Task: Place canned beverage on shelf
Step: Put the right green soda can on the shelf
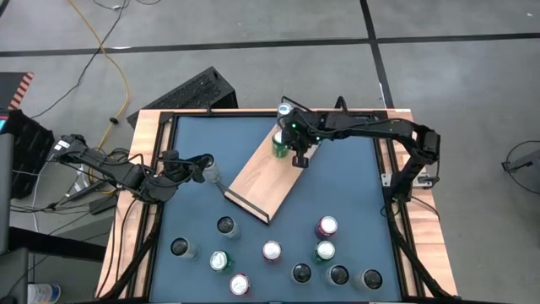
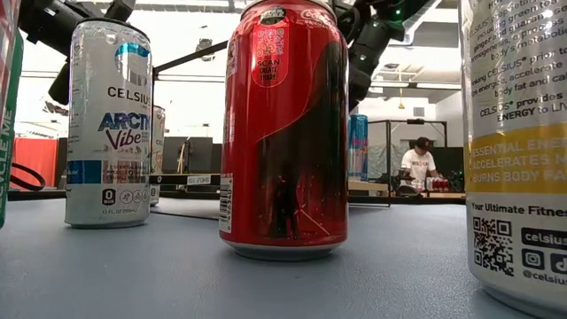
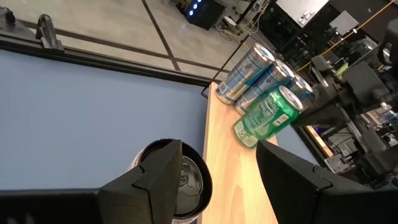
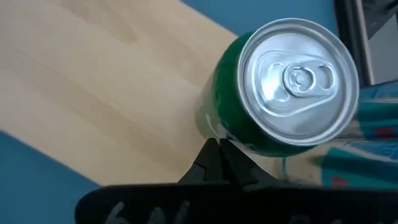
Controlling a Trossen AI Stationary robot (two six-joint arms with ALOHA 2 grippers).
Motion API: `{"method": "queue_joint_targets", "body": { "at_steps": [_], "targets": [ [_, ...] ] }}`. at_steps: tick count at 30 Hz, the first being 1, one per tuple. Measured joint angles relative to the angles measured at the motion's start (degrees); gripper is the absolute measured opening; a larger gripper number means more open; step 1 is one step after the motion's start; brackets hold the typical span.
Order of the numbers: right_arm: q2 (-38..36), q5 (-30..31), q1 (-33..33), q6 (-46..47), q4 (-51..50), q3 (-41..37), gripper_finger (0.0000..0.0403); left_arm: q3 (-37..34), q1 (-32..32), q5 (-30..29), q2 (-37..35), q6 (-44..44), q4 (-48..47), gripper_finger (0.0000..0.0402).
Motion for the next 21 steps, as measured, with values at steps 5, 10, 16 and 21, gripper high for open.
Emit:
{"method": "queue_joint_targets", "body": {
  "at_steps": [5,10,16,21],
  "targets": [
    [0.0,-0.1,-0.3,0.0,1.1,0.0,0.0,0.0,0.0,0.0,0.0,0.0,0.0,0.0194],
    [-0.9,-0.2,2.1,0.5,-0.3,0.0,0.0,0.0,0.0,0.4,0.0,-0.9,0.1,0.0194],
    [-0.6,0.5,3.9,-0.8,3.3,0.0,0.0,0.0,0.0,0.1,0.0,-1.0,0.2,0.0194],
    [0.6,1.1,3.1,-1.2,3.7,0.0,0.0,0.0,0.0,0.1,0.0,-1.7,0.2,0.0194]
  ]
}}
